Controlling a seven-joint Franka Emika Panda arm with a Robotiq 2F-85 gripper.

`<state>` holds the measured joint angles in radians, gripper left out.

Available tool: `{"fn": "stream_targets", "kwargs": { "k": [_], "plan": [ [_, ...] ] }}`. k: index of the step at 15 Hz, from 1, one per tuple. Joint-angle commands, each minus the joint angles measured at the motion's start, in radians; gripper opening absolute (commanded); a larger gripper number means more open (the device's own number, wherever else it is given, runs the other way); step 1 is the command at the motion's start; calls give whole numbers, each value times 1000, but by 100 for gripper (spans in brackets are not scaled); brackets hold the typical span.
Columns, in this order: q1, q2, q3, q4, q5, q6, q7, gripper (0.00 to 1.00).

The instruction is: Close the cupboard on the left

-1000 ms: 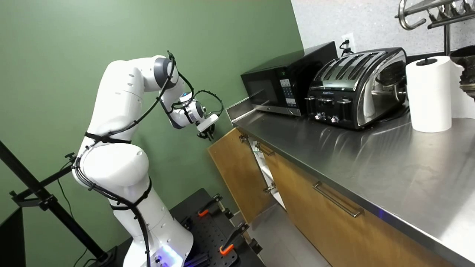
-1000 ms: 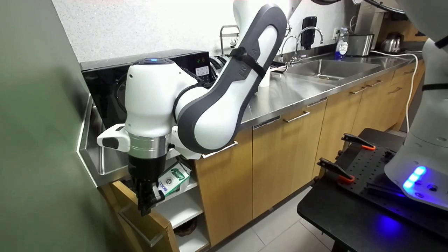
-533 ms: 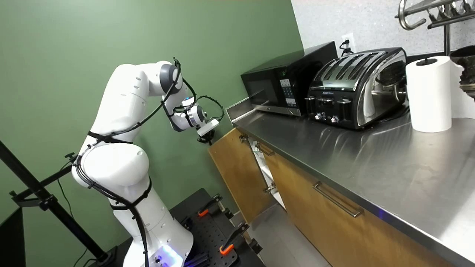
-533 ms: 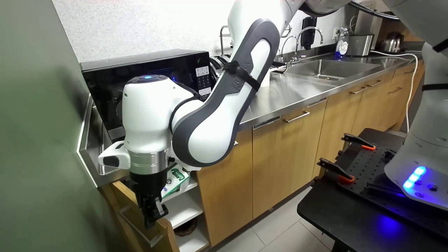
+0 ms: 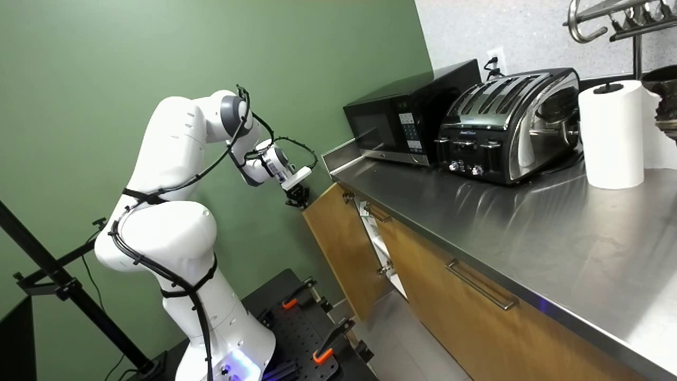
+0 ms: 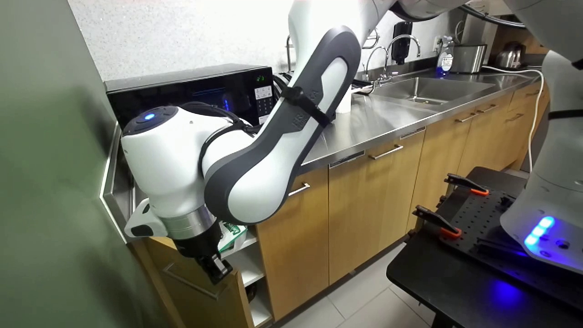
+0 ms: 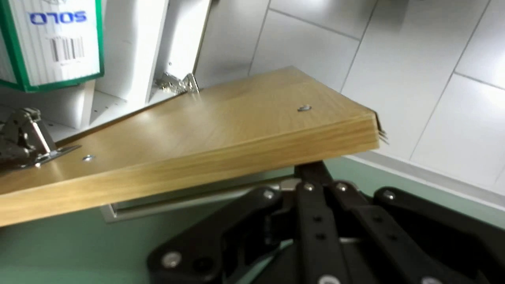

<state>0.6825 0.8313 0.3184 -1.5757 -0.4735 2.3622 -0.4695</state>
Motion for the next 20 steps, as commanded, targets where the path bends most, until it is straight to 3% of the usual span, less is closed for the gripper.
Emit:
{"fn": "stream_targets", "kwargs": {
  "k": [1,9,14,17,20],
  "plan": [
    [62,11,-94,49,-102,-91,-11,0],
    [85,86,-213,85,-359,-76,63,0],
    [125,102,-290,102,-595,-104,259,0],
    [132,105,-304,116,-715,-168,349,0],
    [116,81,-247,95,-713,-250,355,0]
  ]
}}
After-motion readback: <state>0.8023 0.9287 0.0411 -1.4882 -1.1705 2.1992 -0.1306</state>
